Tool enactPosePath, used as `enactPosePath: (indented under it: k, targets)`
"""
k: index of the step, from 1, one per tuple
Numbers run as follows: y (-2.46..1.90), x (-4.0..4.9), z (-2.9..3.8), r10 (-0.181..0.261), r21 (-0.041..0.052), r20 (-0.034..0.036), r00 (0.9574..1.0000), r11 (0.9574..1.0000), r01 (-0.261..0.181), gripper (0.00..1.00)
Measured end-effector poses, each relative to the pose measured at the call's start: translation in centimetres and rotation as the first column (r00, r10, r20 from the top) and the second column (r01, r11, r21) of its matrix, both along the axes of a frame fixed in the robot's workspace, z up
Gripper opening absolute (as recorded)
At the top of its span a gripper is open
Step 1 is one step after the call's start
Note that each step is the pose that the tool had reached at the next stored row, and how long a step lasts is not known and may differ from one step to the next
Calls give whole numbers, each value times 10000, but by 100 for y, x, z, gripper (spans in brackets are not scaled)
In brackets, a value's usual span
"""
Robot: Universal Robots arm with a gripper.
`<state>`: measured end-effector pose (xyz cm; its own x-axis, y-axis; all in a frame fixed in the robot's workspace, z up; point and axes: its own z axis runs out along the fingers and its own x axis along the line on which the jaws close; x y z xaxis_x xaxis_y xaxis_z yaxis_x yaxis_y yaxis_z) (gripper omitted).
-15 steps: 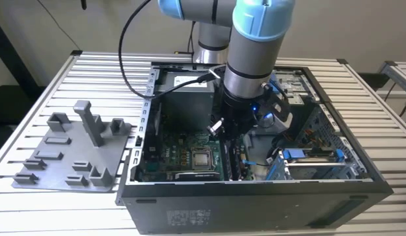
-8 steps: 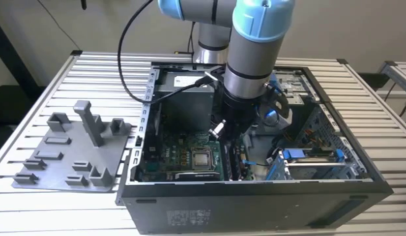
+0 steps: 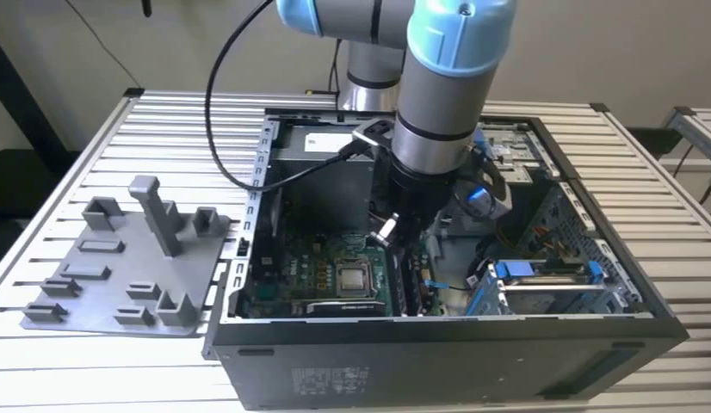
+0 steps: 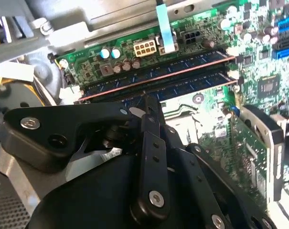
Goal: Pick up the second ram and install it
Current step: 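Press down the second ram until it locks into place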
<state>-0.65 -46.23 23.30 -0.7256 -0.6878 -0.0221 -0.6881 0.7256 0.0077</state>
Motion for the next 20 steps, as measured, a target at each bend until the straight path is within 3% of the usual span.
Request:
enactPosePath:
  k: [5,10,14,17,20]
  targets:
    - [0,0,-8,890,38,6,9960,9960,-890,11]
    - [0,0,-14,1775,74,15,9841,9841,-1775,11]
    - [0,0,-16,2458,92,22,9693,9693,-2458,11]
    - [0,0,-18,2976,103,28,9547,9546,-2976,11]
    - [0,0,-20,3481,119,35,9375,9374,-3481,11]
